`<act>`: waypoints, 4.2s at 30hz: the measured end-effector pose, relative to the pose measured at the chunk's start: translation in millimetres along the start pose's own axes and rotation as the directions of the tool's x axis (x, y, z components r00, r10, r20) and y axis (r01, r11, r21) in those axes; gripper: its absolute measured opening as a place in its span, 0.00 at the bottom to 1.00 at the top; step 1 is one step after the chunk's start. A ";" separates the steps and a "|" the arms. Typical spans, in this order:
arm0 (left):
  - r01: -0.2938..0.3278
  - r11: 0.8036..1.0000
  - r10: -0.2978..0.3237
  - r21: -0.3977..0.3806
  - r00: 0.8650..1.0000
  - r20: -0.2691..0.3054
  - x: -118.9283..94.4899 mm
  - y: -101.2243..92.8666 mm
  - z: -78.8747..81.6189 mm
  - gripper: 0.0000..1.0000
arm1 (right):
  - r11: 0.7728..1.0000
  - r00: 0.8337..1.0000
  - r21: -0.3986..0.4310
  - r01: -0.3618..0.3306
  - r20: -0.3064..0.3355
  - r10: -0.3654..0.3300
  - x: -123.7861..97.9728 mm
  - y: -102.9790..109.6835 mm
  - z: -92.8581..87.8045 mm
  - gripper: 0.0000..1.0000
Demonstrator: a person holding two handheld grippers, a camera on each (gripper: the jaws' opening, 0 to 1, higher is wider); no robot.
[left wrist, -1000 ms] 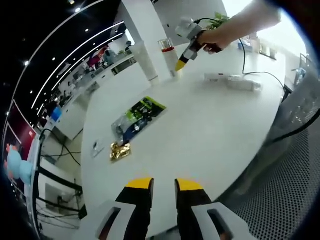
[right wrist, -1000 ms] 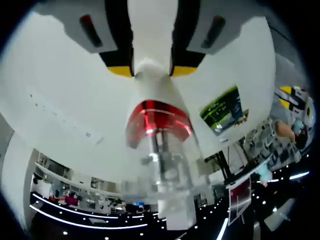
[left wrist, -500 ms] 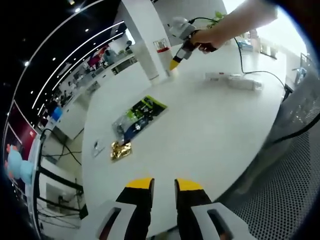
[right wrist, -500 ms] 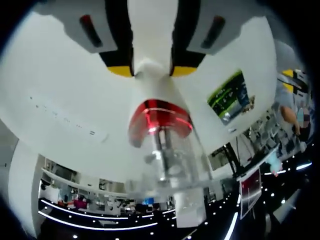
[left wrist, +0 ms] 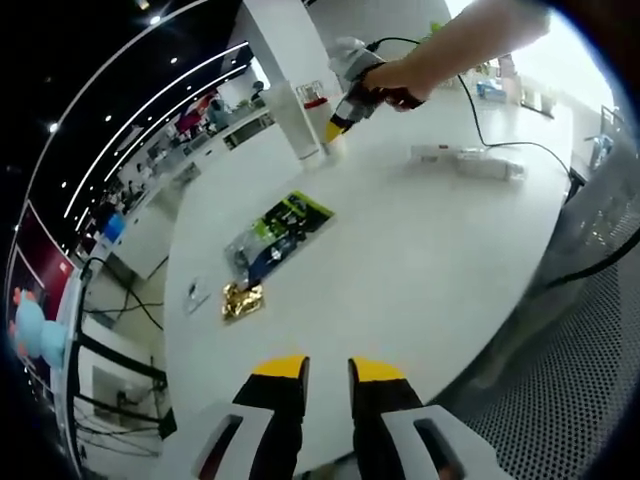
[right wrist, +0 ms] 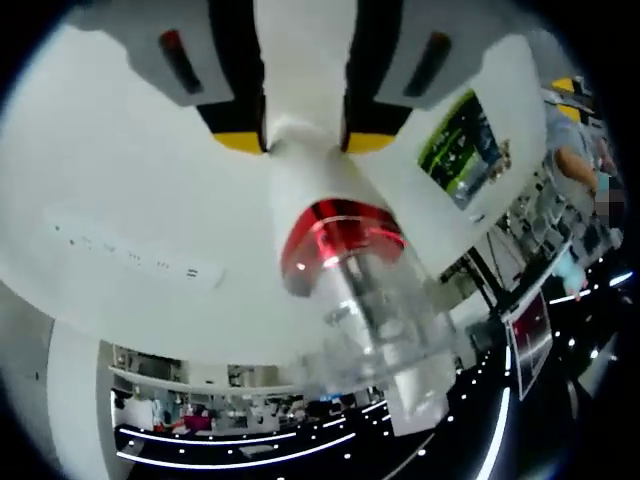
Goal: Arrange the skincare products in the storage area until every visible bottle or jar stands upright without overlapping.
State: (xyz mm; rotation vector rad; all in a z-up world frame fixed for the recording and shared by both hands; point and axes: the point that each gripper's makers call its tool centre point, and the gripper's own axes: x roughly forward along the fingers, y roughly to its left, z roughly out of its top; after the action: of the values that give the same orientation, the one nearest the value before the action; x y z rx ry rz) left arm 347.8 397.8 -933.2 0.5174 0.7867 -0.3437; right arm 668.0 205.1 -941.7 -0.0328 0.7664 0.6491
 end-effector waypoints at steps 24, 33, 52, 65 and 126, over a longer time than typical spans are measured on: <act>-0.004 1.000 0.004 0.001 1.000 0.003 0.1 1.2 0.5 0.17 | 0.997 0.998 0.071 -0.027 0.051 0.023 -49.5 5.7 -24.2 0.37; -0.002 1.000 0.002 0.007 1.000 0.005 0.1 -0.1 0.9 0.17 | 0.998 1.000 0.065 0.013 -0.009 -0.013 -137.5 -5.7 -102.0 0.36; 0.013 0.999 -0.013 0.038 1.000 0.001 0.3 -4.5 -0.3 0.17 | 1.000 0.986 -0.023 0.018 -0.168 -0.022 -116.7 13.2 -151.8 0.33; 0.000 0.999 0.000 0.033 1.000 0.007 -0.2 -1.6 0.6 0.17 | 0.945 0.953 -0.320 -0.070 -0.300 -0.030 -89.1 17.2 -143.9 0.21; 0.792 0.193 -0.390 -0.579 0.603 0.696 -61.0 -79.2 189.2 0.42 | 0.619 0.953 -0.771 -0.152 0.052 0.298 -243.6 191.1 -89.3 0.21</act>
State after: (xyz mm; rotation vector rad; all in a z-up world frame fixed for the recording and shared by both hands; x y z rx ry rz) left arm 379.5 233.1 -800.3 -0.9340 0.6104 -0.7194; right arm 374.2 206.2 -809.3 -0.6656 0.2691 1.1786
